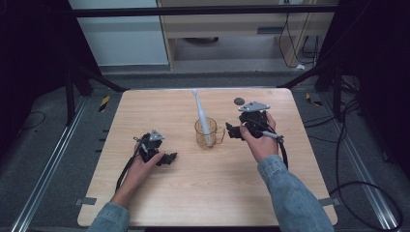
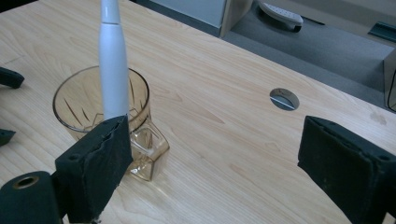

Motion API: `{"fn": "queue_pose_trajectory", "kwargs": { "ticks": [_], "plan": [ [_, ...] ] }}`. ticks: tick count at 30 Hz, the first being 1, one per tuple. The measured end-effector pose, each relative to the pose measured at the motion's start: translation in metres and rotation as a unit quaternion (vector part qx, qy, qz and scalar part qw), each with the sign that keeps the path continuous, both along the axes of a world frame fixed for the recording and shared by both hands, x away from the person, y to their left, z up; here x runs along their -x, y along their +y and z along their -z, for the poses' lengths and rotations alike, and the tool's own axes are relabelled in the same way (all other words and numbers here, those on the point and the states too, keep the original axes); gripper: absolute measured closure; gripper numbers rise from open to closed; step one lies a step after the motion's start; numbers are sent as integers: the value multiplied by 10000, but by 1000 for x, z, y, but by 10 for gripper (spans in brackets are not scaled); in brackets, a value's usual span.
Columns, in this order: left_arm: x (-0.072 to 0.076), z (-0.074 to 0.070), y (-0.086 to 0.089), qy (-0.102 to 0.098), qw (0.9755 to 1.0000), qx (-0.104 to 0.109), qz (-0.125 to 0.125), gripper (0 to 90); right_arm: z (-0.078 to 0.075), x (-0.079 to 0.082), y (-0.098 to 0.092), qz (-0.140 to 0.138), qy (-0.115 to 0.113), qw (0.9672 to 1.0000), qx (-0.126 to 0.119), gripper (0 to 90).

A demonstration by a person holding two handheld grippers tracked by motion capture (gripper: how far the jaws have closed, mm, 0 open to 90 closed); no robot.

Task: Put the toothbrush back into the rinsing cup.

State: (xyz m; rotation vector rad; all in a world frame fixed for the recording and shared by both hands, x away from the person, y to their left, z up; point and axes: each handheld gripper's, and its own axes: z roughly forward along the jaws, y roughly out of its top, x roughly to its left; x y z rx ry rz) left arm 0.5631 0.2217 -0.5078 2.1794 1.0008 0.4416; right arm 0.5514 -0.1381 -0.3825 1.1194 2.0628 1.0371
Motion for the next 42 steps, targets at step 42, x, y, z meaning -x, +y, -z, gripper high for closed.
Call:
{"fn": "queue_pose_trajectory", "kwargs": {
  "ticks": [42],
  "plan": [
    [0, 0, 0, 1, 10000, -3, 0, 0, 46, 25, -58, 487, 418, 9979, 47, 95]
  ]
}}
